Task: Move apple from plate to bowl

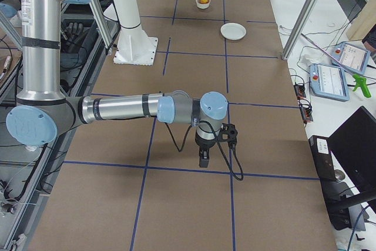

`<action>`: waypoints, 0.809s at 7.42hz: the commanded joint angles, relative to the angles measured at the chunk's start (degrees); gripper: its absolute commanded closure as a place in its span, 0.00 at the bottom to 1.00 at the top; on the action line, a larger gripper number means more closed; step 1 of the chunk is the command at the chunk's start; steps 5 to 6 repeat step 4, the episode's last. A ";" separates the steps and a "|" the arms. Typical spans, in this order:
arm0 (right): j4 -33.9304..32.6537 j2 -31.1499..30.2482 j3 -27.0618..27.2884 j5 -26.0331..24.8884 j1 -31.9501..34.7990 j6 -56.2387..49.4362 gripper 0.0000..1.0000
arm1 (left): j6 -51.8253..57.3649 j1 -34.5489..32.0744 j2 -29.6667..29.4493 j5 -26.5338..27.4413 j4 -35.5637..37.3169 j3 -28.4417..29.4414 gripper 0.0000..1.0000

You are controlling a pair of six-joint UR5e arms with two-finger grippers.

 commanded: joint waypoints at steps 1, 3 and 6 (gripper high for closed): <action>0.00 0.00 0.04 0.00 0.00 0.02 0.00 | 0.20 0.17 -0.68 0.49 0.03 -0.31 0.00; 0.00 0.00 0.04 0.00 0.00 0.02 0.00 | 0.29 0.53 -1.05 -0.02 0.20 -0.40 0.00; 0.00 0.00 0.04 0.00 0.00 0.02 0.00 | 0.38 0.53 -1.22 -0.03 0.47 -0.40 0.00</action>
